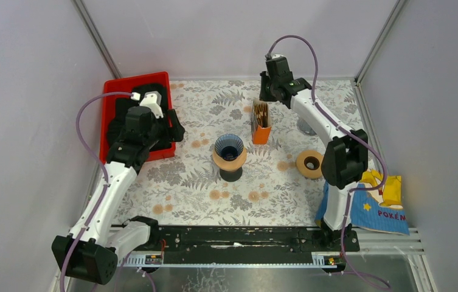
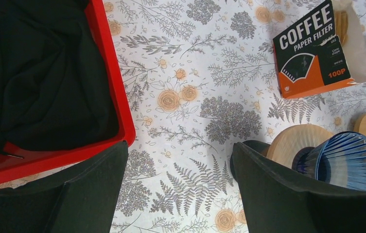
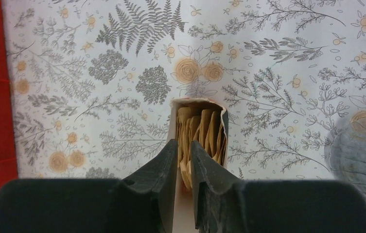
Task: Place the coffee filter in the dripper
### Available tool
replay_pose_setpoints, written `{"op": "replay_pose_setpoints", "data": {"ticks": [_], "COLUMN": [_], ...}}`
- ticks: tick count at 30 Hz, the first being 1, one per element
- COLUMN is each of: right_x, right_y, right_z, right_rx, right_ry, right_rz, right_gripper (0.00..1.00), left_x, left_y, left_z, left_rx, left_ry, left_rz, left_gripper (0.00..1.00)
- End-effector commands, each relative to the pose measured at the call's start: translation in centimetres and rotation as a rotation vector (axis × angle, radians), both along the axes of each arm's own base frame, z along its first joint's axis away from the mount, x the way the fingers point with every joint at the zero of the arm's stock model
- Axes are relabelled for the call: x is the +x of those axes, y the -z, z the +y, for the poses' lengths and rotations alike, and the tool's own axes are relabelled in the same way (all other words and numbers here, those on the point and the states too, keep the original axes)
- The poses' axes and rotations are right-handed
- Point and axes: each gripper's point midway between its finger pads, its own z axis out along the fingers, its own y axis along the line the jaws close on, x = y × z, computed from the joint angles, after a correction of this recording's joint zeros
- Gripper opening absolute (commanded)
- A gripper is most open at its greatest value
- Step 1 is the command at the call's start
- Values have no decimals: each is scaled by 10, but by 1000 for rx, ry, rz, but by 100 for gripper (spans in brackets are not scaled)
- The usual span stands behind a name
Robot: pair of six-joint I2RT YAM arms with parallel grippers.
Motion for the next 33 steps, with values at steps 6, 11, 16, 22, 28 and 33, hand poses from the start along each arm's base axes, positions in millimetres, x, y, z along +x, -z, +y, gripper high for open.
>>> {"op": "replay_pose_setpoints", "data": {"ticks": [6,11,16,22,28,33], "right_x": [24,28,28,28,28,29], "right_y": [15,27,33,39,42,49], "right_z": [1,0,-4,0,5,4], "right_rx": [-44,-71,-100,-96,-89,-100], "right_ry": [75,95,114,100,85,92], "right_rz": [-13,-2,3,15,22,34], "right_gripper": [20,19,19,19,18,16], "left_x": [5,5,5,4,4,4], "left_y": [-9,-6,-6,-5,-6,-5], "left_z": [2,2,3,2,1,1], "left_rx": [7,9,11,7,4,3], "left_ry": [6,6,5,9,13,14], "left_rz": [-65,-59,-58,-57,-60,-59], "left_gripper": [85,85,85,85,85,85]}}
